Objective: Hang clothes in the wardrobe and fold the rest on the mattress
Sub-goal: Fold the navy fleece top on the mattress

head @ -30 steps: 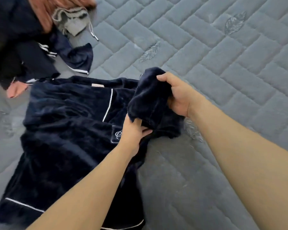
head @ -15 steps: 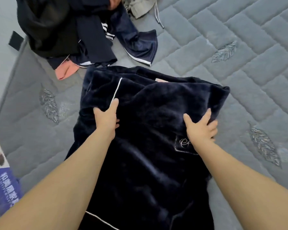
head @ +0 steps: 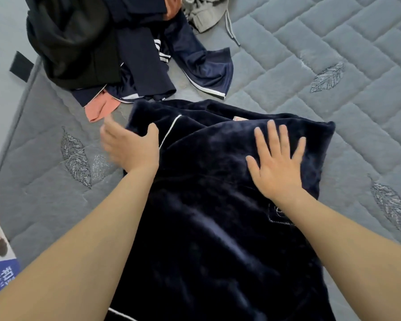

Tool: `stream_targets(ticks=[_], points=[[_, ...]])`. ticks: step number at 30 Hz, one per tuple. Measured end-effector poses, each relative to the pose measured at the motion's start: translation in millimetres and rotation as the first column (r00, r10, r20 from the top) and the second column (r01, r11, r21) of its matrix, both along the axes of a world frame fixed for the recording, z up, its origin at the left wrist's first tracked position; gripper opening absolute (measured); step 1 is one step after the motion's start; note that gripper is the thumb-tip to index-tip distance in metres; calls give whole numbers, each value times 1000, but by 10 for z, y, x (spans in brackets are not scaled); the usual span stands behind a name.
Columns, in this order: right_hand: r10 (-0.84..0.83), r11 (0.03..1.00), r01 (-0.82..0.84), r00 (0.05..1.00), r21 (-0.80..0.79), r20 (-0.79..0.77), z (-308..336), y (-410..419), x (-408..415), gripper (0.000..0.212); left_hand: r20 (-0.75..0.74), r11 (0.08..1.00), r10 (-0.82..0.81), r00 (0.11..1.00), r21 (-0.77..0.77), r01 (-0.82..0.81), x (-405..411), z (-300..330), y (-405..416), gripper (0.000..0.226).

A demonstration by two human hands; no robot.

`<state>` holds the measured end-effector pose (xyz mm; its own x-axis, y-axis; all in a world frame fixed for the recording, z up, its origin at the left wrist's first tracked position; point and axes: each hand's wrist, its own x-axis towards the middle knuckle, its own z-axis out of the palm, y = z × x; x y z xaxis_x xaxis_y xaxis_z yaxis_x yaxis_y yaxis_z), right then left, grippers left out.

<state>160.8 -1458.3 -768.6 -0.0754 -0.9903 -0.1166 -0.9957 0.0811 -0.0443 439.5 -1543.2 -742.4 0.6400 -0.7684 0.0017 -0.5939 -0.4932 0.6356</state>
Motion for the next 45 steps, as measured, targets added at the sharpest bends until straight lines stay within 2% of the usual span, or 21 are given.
stream_targets(ticks=[1, 2, 4, 6, 9, 10, 13, 15, 17, 18, 20, 21, 22, 24, 27, 29, 32, 35, 40, 42, 45], points=[[76, 997, -77, 997, 24, 22, -3, -40, 56, 70, 156, 983, -164, 974, 104, 149, 1, -8, -54, 90], [80, 994, -84, 995, 76, 60, -22, -74, 113, 71, 194, 937, -306, 932, 233, 260, 6, -27, -127, 81], [-8, 980, -6, 997, 200, 72, -114, -64, 177, 76, 26, 858, -412, 911, 348, 378, 14, -9, -270, 44], [-67, 974, 56, 997, 221, 42, -190, -15, 158, 79, -96, 894, -404, 910, 169, 415, 75, 18, -377, 28], [-148, 972, 137, 988, 192, 44, -217, 72, 107, 80, -128, 972, -132, 983, -210, 103, 306, 157, -480, 29], [-178, 967, 168, 984, 190, 32, -222, 88, 73, 80, -159, 983, -86, 983, -175, 58, 362, 149, -491, 31], [-256, 949, 243, 966, 200, 44, -211, 45, 6, 81, -152, 945, -116, 982, 288, 156, 437, -11, -384, 46], [-257, 952, 244, 965, 185, 52, -203, -32, 0, 80, 77, 924, -264, 961, 304, 230, 384, -12, -256, 55], [-206, 967, 200, 978, 159, 23, -223, -74, 5, 77, 423, 886, -460, 780, 156, 437, 221, 48, -167, 58], [-177, 973, 174, 984, 151, 6, -240, -75, -4, 75, 524, 807, -541, 658, 102, 582, 126, 36, -131, 58], [-148, 979, 148, 989, 139, -11, -280, -58, -30, 72, 571, 617, -707, 418, 208, 759, 14, -104, -20, 58], [-146, 980, 147, 989, 134, -17, -300, -51, -40, 71, 497, 565, -787, 366, 341, 751, 22, -199, 31, 60], [-149, 979, 150, 989, 135, -20, -316, -41, -42, 71, 382, 526, -846, 372, 481, 701, 67, -307, 86, 63], [-167, 976, 169, 986, 140, -24, -335, -37, -9, 70, 260, 527, -838, 481, 617, 585, 224, -520, 127, 70], [-273, 950, 268, 962, 160, 8, -320, 39, 16, 72, 225, 510, -840, 494, 639, 576, 225, -594, 51, 72], [-405, 903, 391, 913, 179, 49, -310, 252, 8, 76, 307, 579, -809, 501, 563, 590, 271, -525, 133, 72], [-600, 786, 565, 795, 253, 87, -305, 782, 16, 83, 373, 777, -618, 692, 421, 467, 529, -530, 677, 75], [-693, 692, 655, 721, 303, 23, -317, 1401, 128, 90, 200, 845, -304, 931, 507, 167, 635, -582, 1474, 86], [-737, 630, 720, 672, 291, -66, -306, 1867, 273, 98, 132, 809, -220, 966, 578, 105, 718, -491, 2179, 77], [-783, 584, 751, 622, 309, -31, -238, 1899, 296, 107, 42, 804, -188, 981, 580, 129, 749, -448, 2327, 69], [-875, 477, 804, 471, 354, 108, -122, 2015, 241, 111, -44, 690, -273, 961, 687, 227, 695, -327, 2472, 73]])
